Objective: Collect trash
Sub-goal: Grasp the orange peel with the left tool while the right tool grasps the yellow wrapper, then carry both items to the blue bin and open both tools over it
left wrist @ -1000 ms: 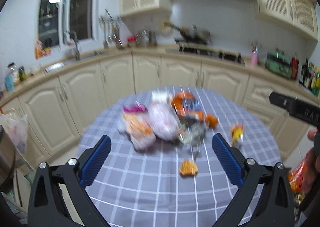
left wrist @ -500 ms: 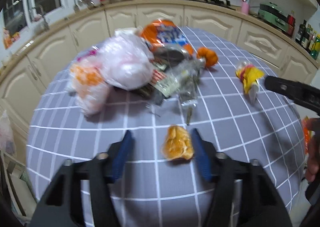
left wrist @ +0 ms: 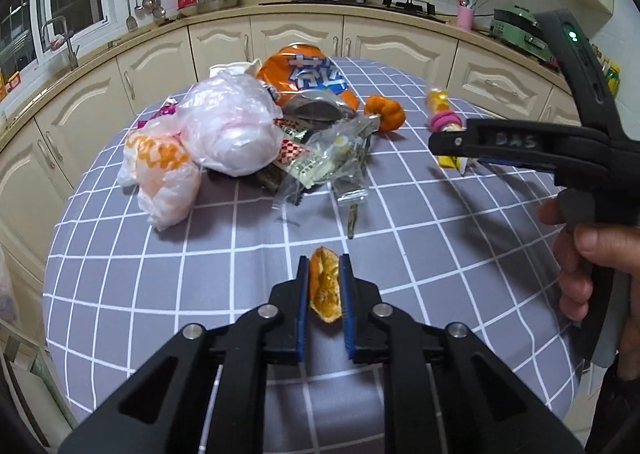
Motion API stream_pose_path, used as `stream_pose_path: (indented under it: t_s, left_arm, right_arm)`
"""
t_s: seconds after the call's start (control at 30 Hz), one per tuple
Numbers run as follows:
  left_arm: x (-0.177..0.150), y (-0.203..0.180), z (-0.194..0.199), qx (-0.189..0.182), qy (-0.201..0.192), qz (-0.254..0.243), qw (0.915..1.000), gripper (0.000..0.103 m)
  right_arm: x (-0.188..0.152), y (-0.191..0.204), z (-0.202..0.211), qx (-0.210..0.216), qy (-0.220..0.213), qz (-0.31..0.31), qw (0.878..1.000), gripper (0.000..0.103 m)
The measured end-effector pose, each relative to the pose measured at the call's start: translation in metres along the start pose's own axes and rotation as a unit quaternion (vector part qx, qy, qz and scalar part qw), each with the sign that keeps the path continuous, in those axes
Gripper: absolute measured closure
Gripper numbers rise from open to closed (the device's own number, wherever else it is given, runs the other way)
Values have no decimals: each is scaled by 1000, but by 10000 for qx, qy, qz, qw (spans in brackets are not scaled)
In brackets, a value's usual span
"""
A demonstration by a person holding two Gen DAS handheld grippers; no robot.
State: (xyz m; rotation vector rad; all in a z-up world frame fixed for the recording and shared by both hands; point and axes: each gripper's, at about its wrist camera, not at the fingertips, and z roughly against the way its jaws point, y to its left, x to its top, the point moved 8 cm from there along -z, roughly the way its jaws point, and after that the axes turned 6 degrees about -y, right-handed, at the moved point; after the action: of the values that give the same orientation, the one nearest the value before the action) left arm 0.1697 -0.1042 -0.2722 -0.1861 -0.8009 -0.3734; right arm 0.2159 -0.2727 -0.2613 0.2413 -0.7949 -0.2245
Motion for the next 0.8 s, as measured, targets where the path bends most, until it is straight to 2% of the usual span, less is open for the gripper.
stream_pose_path:
  t_s: [0.03, 0.1, 0.17, 0.3, 0.33, 0.37, 0.4, 0.43, 0.7, 0.8]
  left_arm:
    - [0, 1, 0, -8, 4, 17, 10000, 89]
    - [0, 3, -1, 28, 11, 55, 10000, 87]
    - [-2, 4, -1, 77, 39, 41, 10000, 77]
    - [-2, 2, -1, 102, 47, -42, 9999, 76]
    - [-2, 2, -1, 90, 45, -78, 9999, 76]
    - [-4, 1, 0, 53, 46, -124, 9999, 78]
    - [-5, 0, 2, 13, 23, -174, 9998, 81]
    - [-7, -1, 4, -13, 12, -227, 9997, 83]
    - [-7, -2, 13, -195, -116, -210, 9995, 94]
    - [-4, -5, 18, -234, -178, -211, 9993, 94]
  right_arm:
    - [0, -1, 2, -15, -7, -28, 10000, 22]
    - [3, 0, 4, -21, -52, -48, 10000, 22]
    - [8, 1, 0, -161, -101, 5, 9998, 22]
    - [16, -2, -19, -560, -78, 293, 9980, 23]
    - [17, -2, -20, -628, -114, 364, 9973, 32]
    - [18, -4, -18, -628, -141, 356, 9973, 60]
    - [19, -5, -18, -561, -129, 308, 9979, 74]
    - [18, -7, -16, -463, -125, 252, 9985, 77]
    - [14, -13, 12, -178, -366, 157, 9990, 78]
    - [16, -15, 32, -46, -524, 126, 9985, 78]
